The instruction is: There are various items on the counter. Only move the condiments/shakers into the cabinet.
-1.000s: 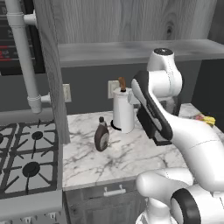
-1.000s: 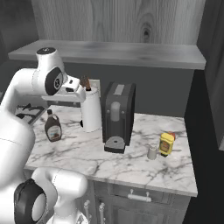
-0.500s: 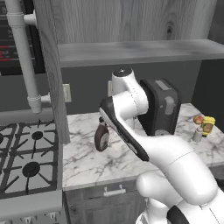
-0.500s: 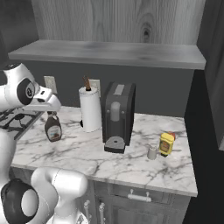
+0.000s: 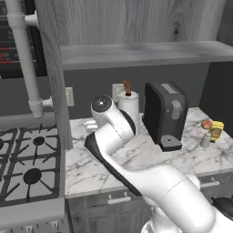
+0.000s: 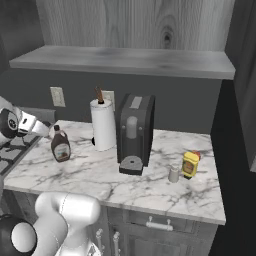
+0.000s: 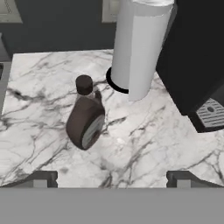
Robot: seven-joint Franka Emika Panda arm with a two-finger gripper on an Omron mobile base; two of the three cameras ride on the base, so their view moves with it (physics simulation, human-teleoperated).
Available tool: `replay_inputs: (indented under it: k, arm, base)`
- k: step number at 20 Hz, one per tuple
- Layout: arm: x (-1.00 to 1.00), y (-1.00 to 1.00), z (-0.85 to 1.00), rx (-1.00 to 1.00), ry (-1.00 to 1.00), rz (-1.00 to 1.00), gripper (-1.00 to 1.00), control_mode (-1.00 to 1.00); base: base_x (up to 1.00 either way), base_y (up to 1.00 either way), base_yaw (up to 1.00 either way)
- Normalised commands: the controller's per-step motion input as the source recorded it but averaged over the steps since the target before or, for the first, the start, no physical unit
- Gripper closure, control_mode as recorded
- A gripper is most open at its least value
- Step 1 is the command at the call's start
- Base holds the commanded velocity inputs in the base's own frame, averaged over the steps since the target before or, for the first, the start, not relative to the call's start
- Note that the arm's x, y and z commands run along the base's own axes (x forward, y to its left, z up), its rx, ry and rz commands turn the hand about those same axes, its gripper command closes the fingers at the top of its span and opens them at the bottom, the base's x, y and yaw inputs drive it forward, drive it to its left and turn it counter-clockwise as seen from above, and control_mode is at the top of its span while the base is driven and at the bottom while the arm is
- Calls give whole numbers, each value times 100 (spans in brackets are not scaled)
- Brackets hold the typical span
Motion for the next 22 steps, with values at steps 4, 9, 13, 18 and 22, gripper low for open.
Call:
replay_inputs:
  k: [4, 9, 13, 18, 22]
  arm:
    - [0, 67, -59, 0, -24, -4, -100, -100]
    - [1, 41, -50, 0, -21, -2, -100, -100]
    - [18, 11, -32, -2, -22, 0, -100, -100]
    - [1, 0, -29, -4, -24, 0, -100, -100]
    - [-3, 0, -18, -6, -23, 0, -100, -100]
  base:
    - [0, 0, 0]
    - [0, 0, 0]
    - [0, 0, 0]
    - [0, 0, 0]
    - [0, 0, 0]
